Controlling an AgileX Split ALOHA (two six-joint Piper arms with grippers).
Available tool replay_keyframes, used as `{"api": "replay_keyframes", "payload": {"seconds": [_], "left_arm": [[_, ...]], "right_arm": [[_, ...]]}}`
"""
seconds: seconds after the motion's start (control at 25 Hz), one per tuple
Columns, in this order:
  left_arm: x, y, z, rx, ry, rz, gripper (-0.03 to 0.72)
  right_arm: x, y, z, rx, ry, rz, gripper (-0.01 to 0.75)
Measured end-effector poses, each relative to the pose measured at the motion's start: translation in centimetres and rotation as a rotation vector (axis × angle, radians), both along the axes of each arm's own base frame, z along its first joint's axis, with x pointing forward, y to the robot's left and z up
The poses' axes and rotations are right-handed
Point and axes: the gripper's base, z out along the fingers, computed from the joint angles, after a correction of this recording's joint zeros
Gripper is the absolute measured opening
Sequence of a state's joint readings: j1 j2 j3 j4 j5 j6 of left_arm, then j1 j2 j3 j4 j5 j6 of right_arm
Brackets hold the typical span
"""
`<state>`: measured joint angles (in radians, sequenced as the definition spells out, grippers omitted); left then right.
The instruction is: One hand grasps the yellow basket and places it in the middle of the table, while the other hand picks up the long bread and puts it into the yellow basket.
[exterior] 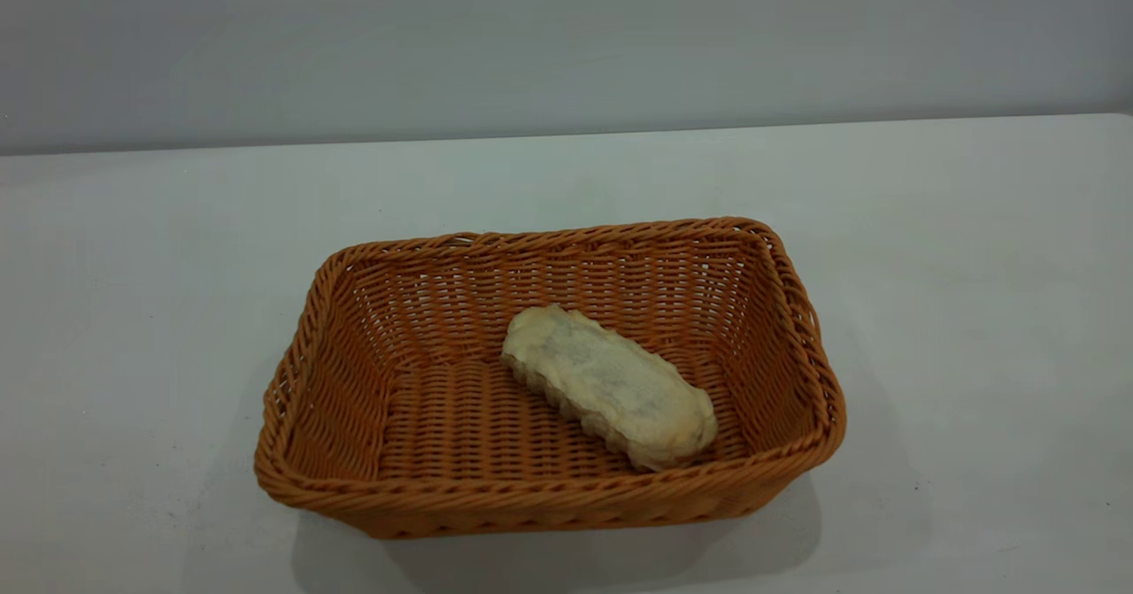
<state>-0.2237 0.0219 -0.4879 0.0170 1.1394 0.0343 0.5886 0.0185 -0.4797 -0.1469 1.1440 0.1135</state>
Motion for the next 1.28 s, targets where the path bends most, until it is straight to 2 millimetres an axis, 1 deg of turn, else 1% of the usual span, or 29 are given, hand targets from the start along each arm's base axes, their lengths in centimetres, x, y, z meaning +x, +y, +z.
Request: {"api": "replay_keyframes", "payload": {"seconds": [1.08, 1.28], "left_arm": [[0.00, 0.00, 0.00, -0.007, 0.001, 0.007, 0.569], [-0.03, -0.06, 0.00, -0.007, 0.001, 0.061, 0.569]], "right_arm": [[-0.11, 0.19, -0.02, 0.019, 0.012, 0.014, 0.335], [-0.14, 0.20, -0.02, 0.020, 0.012, -0.016, 0.335]]}}
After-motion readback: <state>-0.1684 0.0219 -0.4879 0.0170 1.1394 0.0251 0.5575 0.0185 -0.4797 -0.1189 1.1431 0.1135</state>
